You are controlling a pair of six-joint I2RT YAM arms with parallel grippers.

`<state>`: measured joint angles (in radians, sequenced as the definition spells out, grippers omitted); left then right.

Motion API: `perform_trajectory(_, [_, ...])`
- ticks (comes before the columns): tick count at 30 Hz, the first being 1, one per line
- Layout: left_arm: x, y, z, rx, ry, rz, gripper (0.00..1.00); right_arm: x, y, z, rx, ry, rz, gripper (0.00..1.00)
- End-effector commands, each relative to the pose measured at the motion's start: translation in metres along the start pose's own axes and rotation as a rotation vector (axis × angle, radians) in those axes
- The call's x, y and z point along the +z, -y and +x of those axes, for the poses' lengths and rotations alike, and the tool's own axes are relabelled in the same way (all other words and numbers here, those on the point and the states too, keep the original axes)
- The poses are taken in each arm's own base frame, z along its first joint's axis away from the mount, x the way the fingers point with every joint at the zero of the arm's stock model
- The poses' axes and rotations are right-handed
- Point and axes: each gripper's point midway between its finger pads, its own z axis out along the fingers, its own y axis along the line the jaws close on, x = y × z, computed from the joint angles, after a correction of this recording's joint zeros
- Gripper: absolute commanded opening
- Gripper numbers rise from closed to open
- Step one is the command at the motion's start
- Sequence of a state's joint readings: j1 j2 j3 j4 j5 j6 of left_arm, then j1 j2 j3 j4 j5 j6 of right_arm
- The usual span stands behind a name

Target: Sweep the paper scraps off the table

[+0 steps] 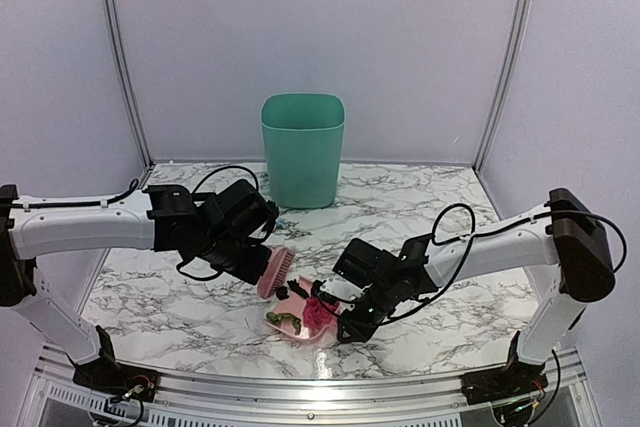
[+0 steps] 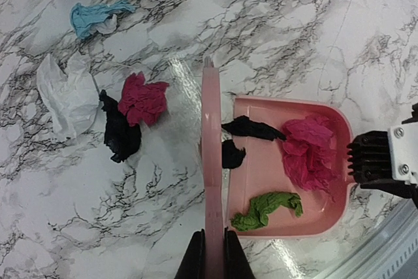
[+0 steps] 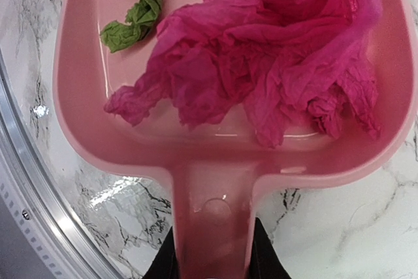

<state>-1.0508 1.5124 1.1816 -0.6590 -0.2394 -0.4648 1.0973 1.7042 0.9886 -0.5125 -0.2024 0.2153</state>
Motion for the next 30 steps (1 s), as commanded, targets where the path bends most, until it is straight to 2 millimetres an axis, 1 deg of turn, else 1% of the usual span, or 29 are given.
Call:
perform_trajectory(1, [-0.018, 0.026, -0.014, 0.000, 0.019, 0.151, 0.00, 0.003, 0.017, 0.002, 0.052, -0.017, 0.047, 0.00])
perform_trajectory(4, [-0.029, 0.032, -0.020, -0.010, 0.044, 0.191, 0.00, 0.002, 0.015, -0.002, 0.046, 0.003, 0.039, 0.00])
perform_trajectory(10, [-0.043, 0.031, -0.028, -0.022, 0.089, 0.212, 0.00, -0.001, 0.015, -0.008, 0.046, 0.034, 0.039, 0.00])
perform_trajectory(12, [-0.049, 0.028, -0.032, -0.027, 0.115, 0.202, 0.00, -0.001, 0.017, -0.009, 0.047, 0.045, 0.049, 0.00])
perform_trajectory(17, [-0.072, -0.001, -0.047, -0.065, 0.236, 0.097, 0.00, 0.000, 0.020, -0.014, 0.046, 0.079, 0.067, 0.00])
perform_trajectory(21, [-0.084, -0.028, -0.053, -0.112, 0.313, -0.004, 0.00, -0.006, 0.023, -0.020, 0.048, 0.114, 0.085, 0.00])
perform_trajectory(25, [-0.092, -0.052, -0.057, -0.154, 0.366, -0.092, 0.00, -0.014, 0.025, -0.026, 0.050, 0.137, 0.110, 0.00])
perform_trajectory(30, [-0.097, -0.074, -0.060, -0.193, 0.392, -0.144, 0.00, -0.031, 0.029, -0.035, 0.063, 0.166, 0.147, 0.00])
